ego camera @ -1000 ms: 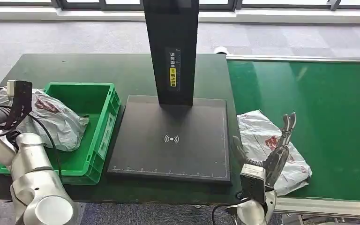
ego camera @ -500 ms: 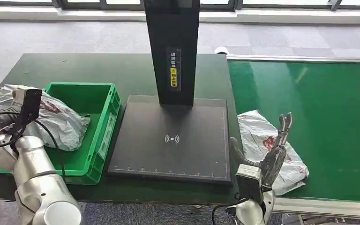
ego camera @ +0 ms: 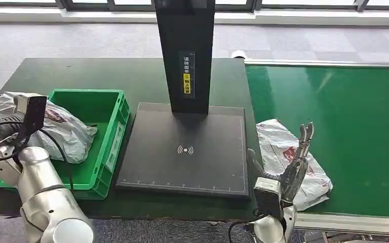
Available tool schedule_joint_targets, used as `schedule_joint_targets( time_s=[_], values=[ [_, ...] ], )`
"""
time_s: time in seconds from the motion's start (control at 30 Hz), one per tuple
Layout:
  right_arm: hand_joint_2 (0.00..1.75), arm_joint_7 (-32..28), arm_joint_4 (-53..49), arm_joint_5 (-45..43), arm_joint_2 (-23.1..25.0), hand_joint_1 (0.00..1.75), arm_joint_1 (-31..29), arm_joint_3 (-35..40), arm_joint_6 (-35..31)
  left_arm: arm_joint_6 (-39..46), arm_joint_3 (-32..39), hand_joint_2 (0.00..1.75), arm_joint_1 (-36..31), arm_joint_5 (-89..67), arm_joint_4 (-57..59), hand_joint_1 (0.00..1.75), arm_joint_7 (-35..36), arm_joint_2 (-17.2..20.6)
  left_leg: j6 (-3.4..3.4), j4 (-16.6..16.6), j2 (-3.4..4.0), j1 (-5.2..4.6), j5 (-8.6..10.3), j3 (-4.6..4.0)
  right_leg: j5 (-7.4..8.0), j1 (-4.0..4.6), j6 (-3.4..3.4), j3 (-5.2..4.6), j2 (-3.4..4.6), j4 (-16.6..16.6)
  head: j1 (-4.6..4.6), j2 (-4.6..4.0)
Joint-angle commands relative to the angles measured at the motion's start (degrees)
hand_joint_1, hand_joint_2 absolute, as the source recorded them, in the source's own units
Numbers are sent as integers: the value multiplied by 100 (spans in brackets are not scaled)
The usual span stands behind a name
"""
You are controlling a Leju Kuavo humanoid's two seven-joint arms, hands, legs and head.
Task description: Moved the parcel from conveyor to table for the left to box.
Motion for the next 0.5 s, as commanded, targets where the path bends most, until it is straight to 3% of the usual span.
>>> schedule_joint_targets(
  time_s=[0.03, 0.17, 0.23, 0.27, 0.3, 0.33, 0.37, 0.47, 0.5],
  values=[
    [175, 22, 289, -21, 184, 0, 53, -111, -7, -6, 472, 175, -143, 16, 81, 0, -2, -95, 2, -9, 4, 3, -4, 17, -2, 4, -1, 17, 2, -10, 0, 0],
    [175, 22, 84, 177, 184, 0, 20, -438, -7, -6, 501, 175, -200, 631, 122, 0, -706, -330, 2, -8, -7, 2, -2, 15, -4, 2, -1, 19, -8, -11, 0, 0],
    [175, 22, 82, 470, 184, 0, -48, -934, -7, -6, -596, 175, 209, 2150, 752, 0, -706, -246, 3, -13, -14, 1, 0, 19, -4, 1, -1, 24, -16, -15, 0, 0],
    [175, 72, 704, 897, 184, 0, -310, -1394, -7, -463, -1463, 175, 623, 3170, 785, 0, -706, -190, 4, -12, -33, -4, 6, 12, -6, -4, 1, 22, -34, -11, 0, 0],
    [175, 122, 995, 1134, 184, 0, -455, -1565, -7, -972, -1876, 175, 874, 3724, 641, 0, -623, -174, 5, -24, -46, -2, 11, 23, -4, -2, 2, 38, -48, -27, 0, 0],
    [175, 472, 1274, 1883, 184, 0, -714, -2213, -7, -2362, -2582, 175, 1381, 4583, 428, 0, -475, -155, 5, -19, -23, -3, 7, 23, 0, -4, 2, 26, -25, -24, 0, 0],
    [175, 619, 1523, 2249, 184, 0, -875, -2454, -7, -2882, -2948, 175, 1669, 4954, 311, 0, -561, -203, 7, -27, -19, -5, 7, 33, 3, -5, 4, 36, -21, -36, 0, 0],
    [175, 986, 1943, 3207, 148, 0, -1168, -3033, -7, -2714, -3609, 175, 2216, 4824, 109, 0, -691, -296, 4, -21, -13, -5, 1, 31, 4, -3, 5, 36, -14, -35, -2, 0],
    [175, 1164, 2045, 3500, 75, 0, -1259, -3126, -7, -3022, -3832, 175, 2378, 5219, 35, 0, -664, -298, 7, -27, -31, -6, 6, 29, 4, -4, 7, 43, -33, -44, 0, 0]
  ],
)
